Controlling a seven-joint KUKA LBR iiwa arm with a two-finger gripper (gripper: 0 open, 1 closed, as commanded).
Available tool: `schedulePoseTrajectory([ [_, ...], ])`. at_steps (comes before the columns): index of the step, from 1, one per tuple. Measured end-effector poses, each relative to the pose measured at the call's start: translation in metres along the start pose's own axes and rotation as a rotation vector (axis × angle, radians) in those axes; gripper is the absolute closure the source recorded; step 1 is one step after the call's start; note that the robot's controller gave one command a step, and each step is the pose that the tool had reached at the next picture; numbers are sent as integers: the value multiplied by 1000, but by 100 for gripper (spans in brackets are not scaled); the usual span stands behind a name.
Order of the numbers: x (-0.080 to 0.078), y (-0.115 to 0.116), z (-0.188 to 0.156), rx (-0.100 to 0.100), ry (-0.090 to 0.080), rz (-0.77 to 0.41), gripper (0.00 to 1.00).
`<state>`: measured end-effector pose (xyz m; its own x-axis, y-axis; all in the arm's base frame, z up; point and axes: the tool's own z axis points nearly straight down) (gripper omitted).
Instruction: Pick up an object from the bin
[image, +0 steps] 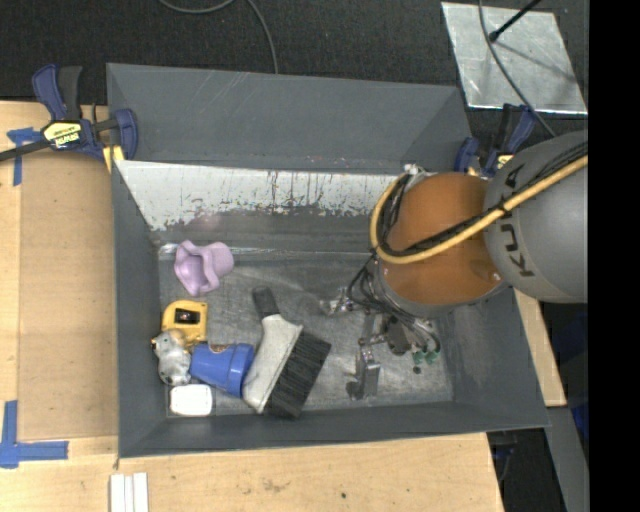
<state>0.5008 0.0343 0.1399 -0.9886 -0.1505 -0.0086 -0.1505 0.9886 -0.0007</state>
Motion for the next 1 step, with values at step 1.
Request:
schedulePoseTrajectory([
  [1,-12,20,65,2,-16,-118,100],
])
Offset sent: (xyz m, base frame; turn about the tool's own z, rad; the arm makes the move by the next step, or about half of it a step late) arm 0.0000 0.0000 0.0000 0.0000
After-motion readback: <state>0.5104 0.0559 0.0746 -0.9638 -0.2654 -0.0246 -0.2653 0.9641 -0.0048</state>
